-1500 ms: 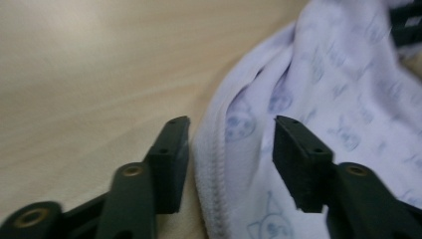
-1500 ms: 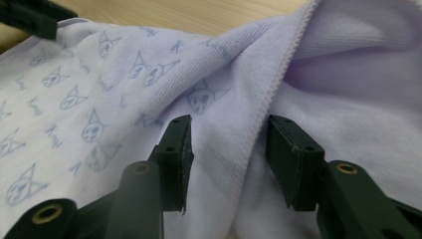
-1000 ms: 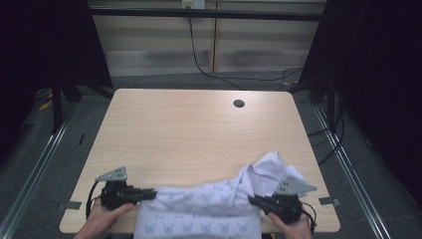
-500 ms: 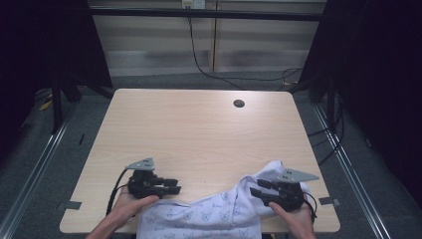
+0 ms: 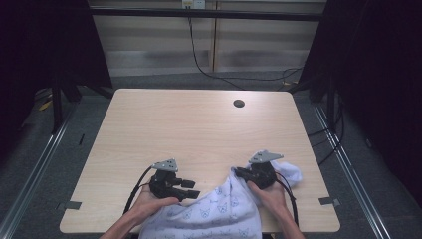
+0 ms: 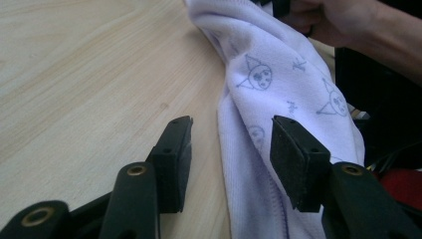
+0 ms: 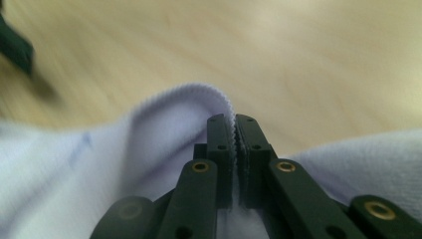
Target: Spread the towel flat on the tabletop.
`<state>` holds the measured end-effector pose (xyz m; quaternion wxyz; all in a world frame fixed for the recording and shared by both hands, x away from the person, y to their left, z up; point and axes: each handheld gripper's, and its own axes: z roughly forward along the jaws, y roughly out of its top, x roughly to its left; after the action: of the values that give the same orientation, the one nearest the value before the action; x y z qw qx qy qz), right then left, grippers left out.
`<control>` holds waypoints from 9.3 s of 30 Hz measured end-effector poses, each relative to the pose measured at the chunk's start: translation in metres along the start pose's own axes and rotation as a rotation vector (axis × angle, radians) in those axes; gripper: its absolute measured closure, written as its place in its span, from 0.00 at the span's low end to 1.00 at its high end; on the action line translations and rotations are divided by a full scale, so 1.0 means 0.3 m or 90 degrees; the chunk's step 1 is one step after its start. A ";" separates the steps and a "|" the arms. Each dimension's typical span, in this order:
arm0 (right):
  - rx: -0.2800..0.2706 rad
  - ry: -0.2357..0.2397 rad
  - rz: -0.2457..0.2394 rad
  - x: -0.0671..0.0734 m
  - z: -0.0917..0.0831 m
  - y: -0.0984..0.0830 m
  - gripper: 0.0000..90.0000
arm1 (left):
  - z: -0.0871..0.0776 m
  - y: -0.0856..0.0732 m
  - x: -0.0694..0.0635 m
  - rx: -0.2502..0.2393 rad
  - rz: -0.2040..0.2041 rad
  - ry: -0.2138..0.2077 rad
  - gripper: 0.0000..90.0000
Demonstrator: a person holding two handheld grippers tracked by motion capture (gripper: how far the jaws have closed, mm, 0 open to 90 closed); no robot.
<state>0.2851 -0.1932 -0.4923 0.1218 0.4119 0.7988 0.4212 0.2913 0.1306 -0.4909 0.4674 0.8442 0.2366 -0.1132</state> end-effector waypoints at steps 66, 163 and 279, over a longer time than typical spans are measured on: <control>0.042 -0.105 -0.011 -0.117 -0.026 -0.057 0.67 | -0.116 0.083 0.244 -0.099 -0.066 0.194 0.95; -0.006 -0.009 -0.080 0.028 -0.044 0.023 1.00 | -0.318 -0.183 0.204 -0.027 -0.059 0.222 0.64; 0.056 -0.110 -0.005 -0.186 -0.003 -0.022 0.58 | -0.200 -0.076 0.256 -0.032 -0.035 0.265 0.64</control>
<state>0.3163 -0.2382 -0.5053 0.1737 0.4482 0.8048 0.3483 0.3441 0.2141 -0.5072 0.4259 0.8308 0.3537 0.0572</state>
